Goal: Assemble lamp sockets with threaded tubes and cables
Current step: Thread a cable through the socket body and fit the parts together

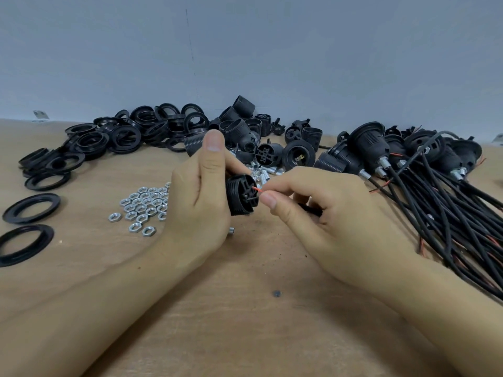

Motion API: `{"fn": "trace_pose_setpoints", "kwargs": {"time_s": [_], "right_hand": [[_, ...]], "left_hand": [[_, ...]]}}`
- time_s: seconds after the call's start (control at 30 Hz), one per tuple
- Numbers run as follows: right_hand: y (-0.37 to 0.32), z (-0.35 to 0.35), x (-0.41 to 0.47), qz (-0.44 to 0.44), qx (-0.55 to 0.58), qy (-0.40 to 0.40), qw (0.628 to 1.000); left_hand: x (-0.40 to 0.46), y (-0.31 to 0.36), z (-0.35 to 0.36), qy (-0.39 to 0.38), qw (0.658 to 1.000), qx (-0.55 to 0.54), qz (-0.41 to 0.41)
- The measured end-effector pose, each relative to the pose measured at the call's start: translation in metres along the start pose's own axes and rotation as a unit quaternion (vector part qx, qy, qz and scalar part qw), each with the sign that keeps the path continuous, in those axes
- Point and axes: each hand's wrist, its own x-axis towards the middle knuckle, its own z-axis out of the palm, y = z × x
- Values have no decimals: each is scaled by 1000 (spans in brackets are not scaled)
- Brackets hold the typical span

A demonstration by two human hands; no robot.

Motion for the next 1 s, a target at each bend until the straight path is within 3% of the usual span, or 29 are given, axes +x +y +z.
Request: {"fn": "trace_pose_setpoints", "kwargs": {"time_s": [0.17,0.23,0.4,0.53,0.67,0.8,1.0], "right_hand": [[10,-25,10,118,-42,-57,990],[20,-47,12,155,-80,-116,978],[30,-71,8,273,-88,-308,907],[29,-68,4,277,-182,-364,871],[34,-52,3,209,-170,-270,924],[32,-29,3,164,-111,-147,969],[28,-22,3,70,-61,8,996]], "left_hand": [[4,-6,-2,11,998,59,12],[6,-9,-3,6,997,82,12],[6,-10,-3,1,994,105,20],[6,-10,-4,-6,996,92,19],[9,-10,-7,-39,996,84,5],[10,-13,-10,-94,994,-31,-42],[13,-17,-16,-87,994,-67,14]]}}
